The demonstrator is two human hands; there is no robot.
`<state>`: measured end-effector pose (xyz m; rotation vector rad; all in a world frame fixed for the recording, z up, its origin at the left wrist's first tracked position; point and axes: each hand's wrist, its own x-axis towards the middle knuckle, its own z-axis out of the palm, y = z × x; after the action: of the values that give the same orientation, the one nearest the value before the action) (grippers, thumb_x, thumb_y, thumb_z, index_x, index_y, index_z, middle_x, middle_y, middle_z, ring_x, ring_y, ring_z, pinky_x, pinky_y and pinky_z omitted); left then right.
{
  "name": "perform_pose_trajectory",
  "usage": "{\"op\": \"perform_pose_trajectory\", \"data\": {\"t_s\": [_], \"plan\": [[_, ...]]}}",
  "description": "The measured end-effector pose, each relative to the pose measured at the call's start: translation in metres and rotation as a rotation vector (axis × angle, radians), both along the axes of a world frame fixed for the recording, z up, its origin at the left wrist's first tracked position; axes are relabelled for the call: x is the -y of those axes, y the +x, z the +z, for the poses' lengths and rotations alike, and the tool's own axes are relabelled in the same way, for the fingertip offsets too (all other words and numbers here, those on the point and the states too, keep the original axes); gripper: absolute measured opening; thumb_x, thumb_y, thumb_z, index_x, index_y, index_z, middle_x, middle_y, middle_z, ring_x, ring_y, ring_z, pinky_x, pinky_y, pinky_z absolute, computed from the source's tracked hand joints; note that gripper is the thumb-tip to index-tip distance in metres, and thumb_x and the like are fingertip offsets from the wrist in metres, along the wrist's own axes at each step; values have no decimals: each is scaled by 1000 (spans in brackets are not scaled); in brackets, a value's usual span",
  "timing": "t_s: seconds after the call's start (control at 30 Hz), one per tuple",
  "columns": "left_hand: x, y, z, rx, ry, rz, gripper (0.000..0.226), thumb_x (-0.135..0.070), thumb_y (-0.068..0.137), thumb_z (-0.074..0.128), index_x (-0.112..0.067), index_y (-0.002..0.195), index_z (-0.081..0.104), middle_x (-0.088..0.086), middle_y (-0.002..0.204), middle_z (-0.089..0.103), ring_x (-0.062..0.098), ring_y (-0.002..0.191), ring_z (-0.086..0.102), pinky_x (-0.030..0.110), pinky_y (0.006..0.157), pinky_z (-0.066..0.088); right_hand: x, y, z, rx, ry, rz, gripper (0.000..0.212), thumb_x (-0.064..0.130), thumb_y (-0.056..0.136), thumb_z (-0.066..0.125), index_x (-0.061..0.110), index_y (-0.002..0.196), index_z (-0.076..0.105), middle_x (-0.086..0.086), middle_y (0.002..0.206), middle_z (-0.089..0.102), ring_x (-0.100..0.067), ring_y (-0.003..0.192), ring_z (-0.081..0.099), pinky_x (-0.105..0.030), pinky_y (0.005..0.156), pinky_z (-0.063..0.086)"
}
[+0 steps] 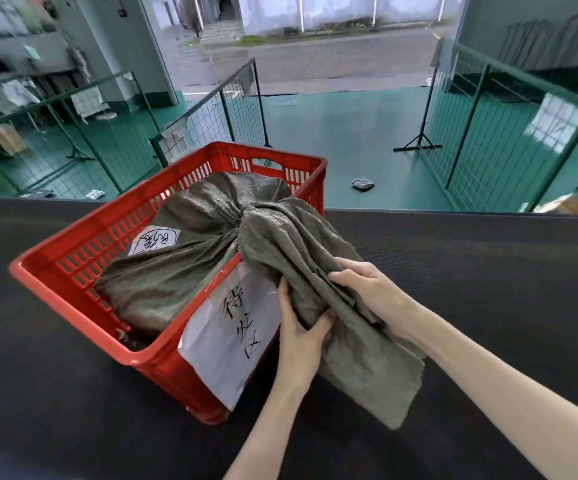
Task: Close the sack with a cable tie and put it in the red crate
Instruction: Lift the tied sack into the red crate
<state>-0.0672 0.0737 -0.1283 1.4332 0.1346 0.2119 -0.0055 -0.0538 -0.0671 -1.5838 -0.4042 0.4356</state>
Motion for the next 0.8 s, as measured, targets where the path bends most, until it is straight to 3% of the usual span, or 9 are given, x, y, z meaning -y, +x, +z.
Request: {"op": "perform_pose_trajectory", "data": {"t_s": [0.07, 0.13, 0.23, 0.33, 0.5, 0.6, 0.67, 0.8], "plan": [[-1, 2, 12, 6, 35, -3, 83, -6, 78, 66, -38, 145, 28, -6, 145, 48, 8, 133, 47, 43, 113, 38, 3, 2, 0, 195, -124, -85, 22, 21, 88, 54, 16, 104, 68, -9, 107, 71, -24, 102, 64, -42, 96, 49], [-6, 4, 27, -7, 126, 28, 81, -6, 74, 61, -29, 146, 32, -1, 143, 50, 10, 132, 47, 44, 113, 38, 3, 3, 0, 283, -160, -182, 21, 26, 81, 57, 19, 96, 70, -9, 95, 73, -29, 90, 65, -46, 89, 50], [-24, 5, 61, 39, 340, 124, 68, -7, 67, 56, -27, 132, 49, -3, 130, 60, 12, 123, 55, 36, 110, 41, 3, 8, 6, 279, -88, -286, 16, 25, 76, 61, 19, 86, 72, -8, 81, 72, -20, 70, 59, -42, 77, 49], [-58, 9, 103, 125, 729, 215, 64, -11, 65, 54, -12, 129, 55, 4, 119, 61, 21, 112, 57, 23, 98, 38, 1, 14, 10, 260, -95, -251, 12, 15, 83, 61, 18, 86, 73, -7, 84, 74, -26, 79, 64, -42, 84, 51], [-110, 24, 158, 117, 1358, 232, 55, -6, 75, 57, -11, 130, 56, 18, 110, 57, 39, 100, 57, 47, 87, 46, -19, 17, 8, 191, -68, -192, 15, 5, 86, 57, 10, 87, 71, -9, 87, 74, -14, 80, 64, -33, 81, 51], [-134, 38, 176, 134, 1573, 274, 49, -4, 83, 54, -18, 130, 54, 15, 107, 52, 41, 90, 57, 52, 81, 51, -30, 18, 1, 161, -58, -165, 16, 4, 86, 56, 10, 86, 70, -10, 85, 73, -15, 79, 65, -30, 77, 50], [-147, 47, 180, 121, 1680, 301, 45, -6, 87, 52, -20, 129, 53, 16, 108, 51, 37, 84, 56, 48, 72, 51, -34, 18, -4, 146, -71, -153, 16, 3, 85, 56, 11, 84, 70, -9, 83, 73, -17, 79, 65, -31, 77, 50], [-175, 64, 168, 126, 1876, 302, 42, -2, 86, 58, -16, 125, 50, 21, 110, 49, 39, 87, 56, 48, 60, 48, -33, 16, -12, 105, -94, -169, 17, 1, 85, 54, 7, 85, 69, -6, 80, 72, -15, 77, 64, -29, 75, 51]]}}
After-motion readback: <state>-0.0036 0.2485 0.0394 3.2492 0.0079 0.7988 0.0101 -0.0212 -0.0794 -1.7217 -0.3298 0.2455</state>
